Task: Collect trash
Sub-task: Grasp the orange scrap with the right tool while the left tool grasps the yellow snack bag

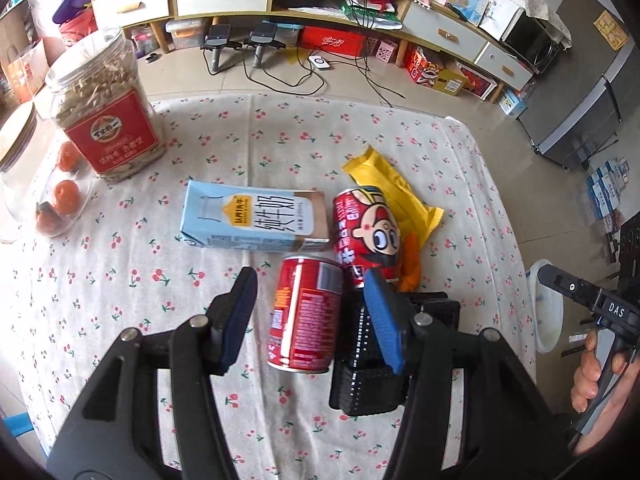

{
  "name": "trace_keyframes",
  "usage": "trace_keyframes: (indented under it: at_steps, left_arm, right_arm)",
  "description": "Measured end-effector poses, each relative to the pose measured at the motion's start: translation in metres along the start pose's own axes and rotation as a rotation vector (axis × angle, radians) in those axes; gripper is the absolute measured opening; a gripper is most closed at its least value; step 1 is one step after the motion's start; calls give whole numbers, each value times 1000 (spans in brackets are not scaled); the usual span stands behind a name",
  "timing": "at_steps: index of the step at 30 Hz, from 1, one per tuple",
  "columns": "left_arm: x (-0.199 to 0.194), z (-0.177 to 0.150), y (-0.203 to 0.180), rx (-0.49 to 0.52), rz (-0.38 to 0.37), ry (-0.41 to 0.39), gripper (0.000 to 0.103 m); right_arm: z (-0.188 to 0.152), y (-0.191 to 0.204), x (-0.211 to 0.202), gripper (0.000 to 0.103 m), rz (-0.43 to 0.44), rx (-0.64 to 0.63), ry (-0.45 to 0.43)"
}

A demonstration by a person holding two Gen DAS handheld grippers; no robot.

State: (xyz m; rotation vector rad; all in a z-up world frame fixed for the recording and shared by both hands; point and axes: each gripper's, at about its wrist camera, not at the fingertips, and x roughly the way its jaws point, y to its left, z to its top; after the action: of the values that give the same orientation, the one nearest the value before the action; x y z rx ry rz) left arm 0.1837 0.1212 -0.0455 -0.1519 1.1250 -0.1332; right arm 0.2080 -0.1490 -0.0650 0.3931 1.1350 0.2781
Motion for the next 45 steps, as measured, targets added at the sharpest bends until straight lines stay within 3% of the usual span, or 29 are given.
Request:
trace_keyframes:
  at_steps: [3,7,14,21,23,24,28,30,35,38,45]
  left_arm:
    - [7,2,11,-15,19,2,57]
    - [19,2,21,-35,28,41,58]
    - [22,6,21,-33,-1,48,58]
    - [22,14,22,-50,-38,35,58]
    - [22,16,20,-52,-49,26,58]
    - [22,16,19,-50,-57,25,58]
    - [24,25,11,-43,-76,8,59]
    - [25,33,4,-49,-99,-3,64]
    - [36,51,-42,24,-143,9,68]
    - [54,62,-76,83,-141,57,72]
    - [103,59,-118,72,-62,188,72]
  right_arm:
    - [2,25,19,57,-10,-66,-3]
    - [7,33,55,44,12,-63,38]
    - [6,55,103,43,43,-124,115]
    - [4,74,135,43,7,-186,165]
    - [5,74,141,30,0,-191,167]
    - [7,73,140,17,-2,-182,173]
    - [13,60,119,15,-20,-140,137]
    - [19,48,108,15,-39,-107,120]
    - [28,18,84,15,-38,-27,87]
    - [34,7,70,15,-60,6,46]
    - [32,-19,49,15,-94,111,-24]
